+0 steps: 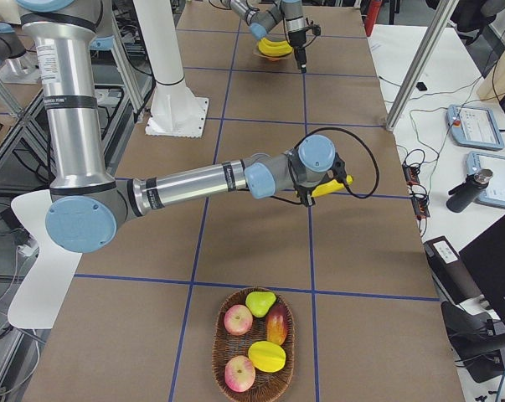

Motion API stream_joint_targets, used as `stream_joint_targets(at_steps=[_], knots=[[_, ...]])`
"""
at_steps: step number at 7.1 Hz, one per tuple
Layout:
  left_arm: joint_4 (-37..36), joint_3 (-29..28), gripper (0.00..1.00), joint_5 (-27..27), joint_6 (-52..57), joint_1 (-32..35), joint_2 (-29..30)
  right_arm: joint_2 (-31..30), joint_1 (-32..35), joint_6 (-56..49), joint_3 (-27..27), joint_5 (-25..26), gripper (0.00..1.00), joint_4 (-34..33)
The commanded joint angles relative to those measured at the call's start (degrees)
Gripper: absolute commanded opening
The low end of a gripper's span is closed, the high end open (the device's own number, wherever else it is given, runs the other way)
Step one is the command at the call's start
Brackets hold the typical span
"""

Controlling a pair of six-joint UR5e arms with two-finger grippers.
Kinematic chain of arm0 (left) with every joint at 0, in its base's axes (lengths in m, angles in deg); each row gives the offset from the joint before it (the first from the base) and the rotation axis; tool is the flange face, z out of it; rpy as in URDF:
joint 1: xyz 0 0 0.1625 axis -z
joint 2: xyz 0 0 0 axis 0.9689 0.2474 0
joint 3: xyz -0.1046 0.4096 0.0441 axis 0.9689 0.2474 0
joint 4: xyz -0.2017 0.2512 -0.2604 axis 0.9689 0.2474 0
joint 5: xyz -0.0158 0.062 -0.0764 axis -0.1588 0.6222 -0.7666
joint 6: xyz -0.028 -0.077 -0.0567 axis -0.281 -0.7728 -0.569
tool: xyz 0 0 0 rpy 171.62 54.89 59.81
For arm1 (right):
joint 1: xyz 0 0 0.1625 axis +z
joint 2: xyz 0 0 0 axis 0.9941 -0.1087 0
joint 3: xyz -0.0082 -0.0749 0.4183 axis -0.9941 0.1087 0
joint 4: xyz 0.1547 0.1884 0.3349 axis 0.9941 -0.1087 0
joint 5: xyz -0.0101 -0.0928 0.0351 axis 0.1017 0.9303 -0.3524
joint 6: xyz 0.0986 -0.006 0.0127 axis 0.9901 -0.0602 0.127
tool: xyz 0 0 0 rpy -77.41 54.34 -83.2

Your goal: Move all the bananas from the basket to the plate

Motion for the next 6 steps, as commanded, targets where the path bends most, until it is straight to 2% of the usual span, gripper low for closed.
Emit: stream_joint_targets(at_steps=[1,3,6], knots=[[6.8,-5.5,1.0,0.0,-0.1,-0.1,3.8,5.8,-10.0,11.8,-4.2,2.0,0.0,0.1],[6.9,-5.8,1.0,0.4,-0.2,-0.2,6.8,10.2,-16.9,18.8,-6.0,2.5,0.0,0.2],[14.9,-9.6,1.0,0.4,-1.0,-1.5,8.7,18.5,-24.4,29.3,-5.6,3.8,0.0,0.6]])
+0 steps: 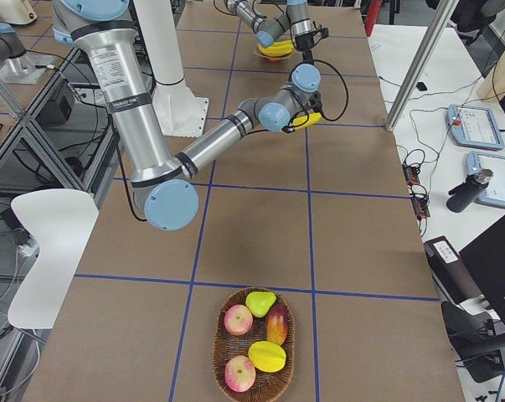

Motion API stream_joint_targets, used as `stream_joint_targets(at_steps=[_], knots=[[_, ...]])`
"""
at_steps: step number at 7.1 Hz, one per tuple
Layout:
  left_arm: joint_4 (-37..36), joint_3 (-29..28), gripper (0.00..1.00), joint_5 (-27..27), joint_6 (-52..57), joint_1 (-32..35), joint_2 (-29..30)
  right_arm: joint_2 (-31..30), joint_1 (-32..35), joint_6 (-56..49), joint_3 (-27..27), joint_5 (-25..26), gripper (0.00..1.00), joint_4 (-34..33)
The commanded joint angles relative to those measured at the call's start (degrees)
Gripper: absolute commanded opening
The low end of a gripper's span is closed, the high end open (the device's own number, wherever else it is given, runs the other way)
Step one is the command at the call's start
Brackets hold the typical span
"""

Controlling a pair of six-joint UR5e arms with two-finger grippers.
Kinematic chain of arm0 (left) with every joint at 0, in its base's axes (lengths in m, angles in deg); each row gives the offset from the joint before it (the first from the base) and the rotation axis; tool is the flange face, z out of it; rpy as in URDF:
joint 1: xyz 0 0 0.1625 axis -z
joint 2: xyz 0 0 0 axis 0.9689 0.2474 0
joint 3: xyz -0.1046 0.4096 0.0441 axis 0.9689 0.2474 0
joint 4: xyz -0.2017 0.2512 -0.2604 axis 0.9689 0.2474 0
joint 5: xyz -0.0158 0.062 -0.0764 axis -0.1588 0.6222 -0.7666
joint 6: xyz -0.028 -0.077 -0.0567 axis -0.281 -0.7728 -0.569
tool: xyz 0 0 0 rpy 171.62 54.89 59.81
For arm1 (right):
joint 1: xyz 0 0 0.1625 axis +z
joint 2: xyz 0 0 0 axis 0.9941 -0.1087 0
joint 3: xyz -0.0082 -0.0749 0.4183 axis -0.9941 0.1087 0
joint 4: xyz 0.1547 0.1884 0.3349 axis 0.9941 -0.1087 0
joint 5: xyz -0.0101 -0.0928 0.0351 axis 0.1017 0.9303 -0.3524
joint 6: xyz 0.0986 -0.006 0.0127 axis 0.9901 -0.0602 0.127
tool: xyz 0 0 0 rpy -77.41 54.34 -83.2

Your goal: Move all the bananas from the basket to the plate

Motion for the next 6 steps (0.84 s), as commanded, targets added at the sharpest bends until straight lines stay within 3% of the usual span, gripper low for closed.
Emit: stream_joint_targets(at_steps=[1,6], knots=[[4.8,-1.0,1.0,0.0,-3.3,-1.8,0.7,5.0,-3.1,6.3,0.5,0.5,0.0,0.1],[7.8,-1.2,1.0,0.0,-7.3,-4.9,2.8,9.4,-4.8,8.8,2.2,1.7,0.0,0.2]])
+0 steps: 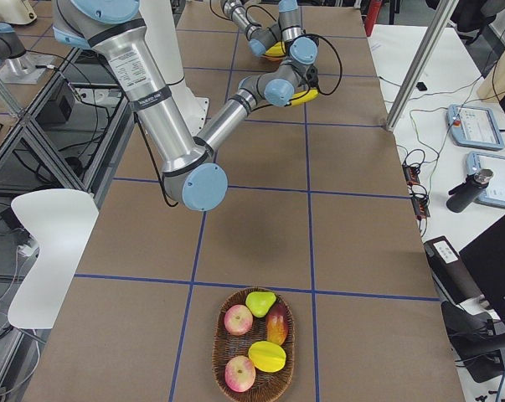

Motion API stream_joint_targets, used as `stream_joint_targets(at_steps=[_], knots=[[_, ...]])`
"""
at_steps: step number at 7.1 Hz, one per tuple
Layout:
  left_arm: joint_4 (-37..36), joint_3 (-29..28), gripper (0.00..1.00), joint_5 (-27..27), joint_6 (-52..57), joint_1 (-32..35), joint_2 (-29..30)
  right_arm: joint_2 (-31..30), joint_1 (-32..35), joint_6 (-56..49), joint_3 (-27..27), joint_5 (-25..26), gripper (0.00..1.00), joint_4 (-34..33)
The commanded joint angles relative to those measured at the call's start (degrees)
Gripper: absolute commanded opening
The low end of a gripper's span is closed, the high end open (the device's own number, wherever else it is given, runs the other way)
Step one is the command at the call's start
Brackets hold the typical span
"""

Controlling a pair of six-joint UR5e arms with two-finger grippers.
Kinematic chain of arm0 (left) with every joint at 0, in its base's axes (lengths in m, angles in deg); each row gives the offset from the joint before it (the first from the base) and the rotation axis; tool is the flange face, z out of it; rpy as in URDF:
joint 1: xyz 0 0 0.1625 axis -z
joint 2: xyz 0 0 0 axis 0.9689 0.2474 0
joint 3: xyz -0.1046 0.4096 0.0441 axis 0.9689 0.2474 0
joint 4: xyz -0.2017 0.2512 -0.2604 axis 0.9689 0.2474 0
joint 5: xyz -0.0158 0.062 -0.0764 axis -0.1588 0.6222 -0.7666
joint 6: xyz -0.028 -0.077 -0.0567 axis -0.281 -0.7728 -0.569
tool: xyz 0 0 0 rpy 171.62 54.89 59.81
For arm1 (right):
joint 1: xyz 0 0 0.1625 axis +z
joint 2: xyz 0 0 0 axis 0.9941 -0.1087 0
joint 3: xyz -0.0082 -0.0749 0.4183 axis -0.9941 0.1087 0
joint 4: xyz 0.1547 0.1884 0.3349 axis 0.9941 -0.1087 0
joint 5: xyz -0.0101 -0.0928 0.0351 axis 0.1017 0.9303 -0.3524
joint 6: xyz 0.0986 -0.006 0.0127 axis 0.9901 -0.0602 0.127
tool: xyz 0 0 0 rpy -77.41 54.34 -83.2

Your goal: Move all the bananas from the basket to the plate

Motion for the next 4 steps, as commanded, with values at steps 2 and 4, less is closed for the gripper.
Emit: stream_joint_targets(at_steps=[2,4], knots=[[7.0,-4.5,0.99,0.0,0.1,-0.3,1.5,0.6,-1.2,0.3,0.3,-0.2,0.0,0.3],[10.8,-6.3,0.99,1.2,0.3,-1.0,1.5,0.6,-1.2,0.3,0.1,-0.6,0.0,0.3]])
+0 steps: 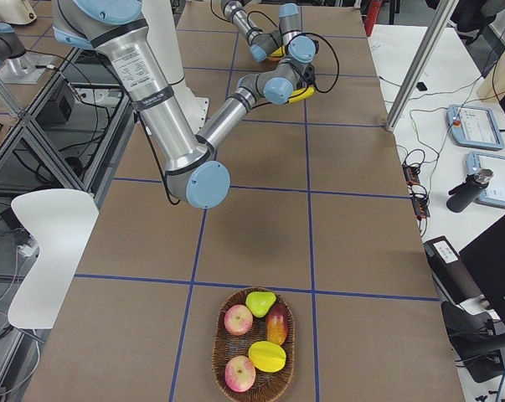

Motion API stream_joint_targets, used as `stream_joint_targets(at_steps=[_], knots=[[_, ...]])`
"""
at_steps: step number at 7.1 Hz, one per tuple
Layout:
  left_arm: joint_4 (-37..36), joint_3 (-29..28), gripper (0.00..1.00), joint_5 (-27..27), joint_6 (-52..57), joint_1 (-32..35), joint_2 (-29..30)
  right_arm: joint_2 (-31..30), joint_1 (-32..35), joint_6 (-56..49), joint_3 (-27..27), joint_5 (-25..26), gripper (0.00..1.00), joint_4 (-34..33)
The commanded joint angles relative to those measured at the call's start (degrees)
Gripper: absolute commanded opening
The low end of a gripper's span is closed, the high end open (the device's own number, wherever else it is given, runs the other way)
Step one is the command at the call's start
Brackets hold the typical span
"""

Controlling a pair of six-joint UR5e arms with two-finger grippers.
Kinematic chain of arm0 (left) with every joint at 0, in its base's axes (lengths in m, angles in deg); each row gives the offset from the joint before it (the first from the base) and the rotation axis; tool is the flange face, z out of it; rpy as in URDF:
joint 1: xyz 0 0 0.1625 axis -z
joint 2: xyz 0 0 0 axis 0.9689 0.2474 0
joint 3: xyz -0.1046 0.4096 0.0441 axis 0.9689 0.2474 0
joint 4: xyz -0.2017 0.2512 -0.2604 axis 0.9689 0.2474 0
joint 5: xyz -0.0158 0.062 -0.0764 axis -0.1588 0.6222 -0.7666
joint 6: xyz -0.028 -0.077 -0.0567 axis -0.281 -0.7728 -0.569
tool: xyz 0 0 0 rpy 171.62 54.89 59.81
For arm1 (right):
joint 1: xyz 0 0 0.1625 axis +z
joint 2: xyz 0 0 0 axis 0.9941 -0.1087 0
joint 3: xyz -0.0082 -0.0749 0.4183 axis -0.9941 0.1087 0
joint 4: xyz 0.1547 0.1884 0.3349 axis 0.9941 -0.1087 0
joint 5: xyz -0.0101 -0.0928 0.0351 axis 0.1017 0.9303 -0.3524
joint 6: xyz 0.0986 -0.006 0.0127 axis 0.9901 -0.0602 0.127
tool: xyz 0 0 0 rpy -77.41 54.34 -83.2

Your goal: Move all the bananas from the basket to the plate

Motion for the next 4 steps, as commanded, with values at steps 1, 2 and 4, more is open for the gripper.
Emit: stream_joint_targets(at_steps=[1,2,4], knots=[[2.1,-0.9,0.98,0.6,0.3,-0.5,0.0,0.0,0.0,0.1,-0.2,-0.3,0.0,0.0],[2.4,-0.9,0.97,0.6,0.3,-0.6,0.2,0.0,0.0,0.0,-0.2,-0.3,0.0,0.0],[2.7,-0.9,0.91,0.6,0.3,-1.2,0.3,0.1,0.0,0.0,-0.2,-0.4,0.0,0.0]])
